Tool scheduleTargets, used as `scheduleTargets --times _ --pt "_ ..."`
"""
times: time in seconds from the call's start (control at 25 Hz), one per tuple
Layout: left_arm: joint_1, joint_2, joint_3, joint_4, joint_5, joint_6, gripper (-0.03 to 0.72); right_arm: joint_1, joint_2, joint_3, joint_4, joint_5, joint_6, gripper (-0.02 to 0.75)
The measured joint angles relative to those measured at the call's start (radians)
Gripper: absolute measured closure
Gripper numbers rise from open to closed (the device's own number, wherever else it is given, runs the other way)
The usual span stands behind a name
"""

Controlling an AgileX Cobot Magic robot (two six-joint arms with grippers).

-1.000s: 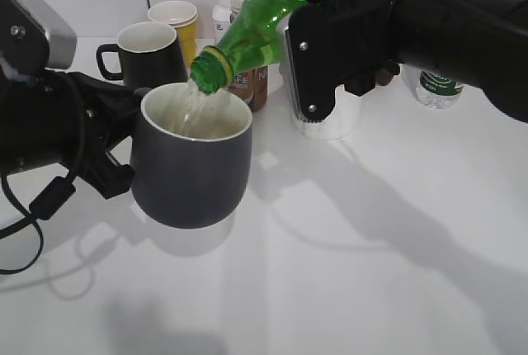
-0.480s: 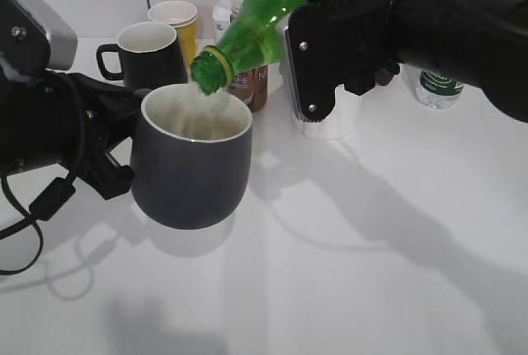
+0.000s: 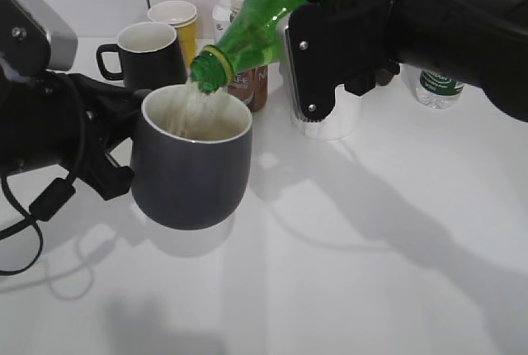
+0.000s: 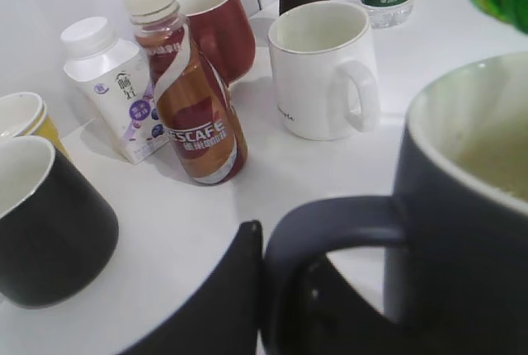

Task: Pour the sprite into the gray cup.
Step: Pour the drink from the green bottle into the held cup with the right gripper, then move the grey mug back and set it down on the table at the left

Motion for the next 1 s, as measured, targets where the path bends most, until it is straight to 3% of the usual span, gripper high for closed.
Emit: scheduleTargets --times 0.2,0.64,1.0 --pt "0.0 0.0 0.0 0.001 0.004 0.0 0.639 0.0 -0.001 0.0 0.066 0.052 0.037 0.318" --pt "0.0 0.0 0.0 0.001 0.004 0.001 0.639 0.0 -0.019 0.0 0.083 0.168 0.322 0.318" --pt "0.032 0.0 0.001 -0.047 0.004 0.002 0.639 -0.002 -0.079 0.021 0.083 0.154 0.973 0.318"
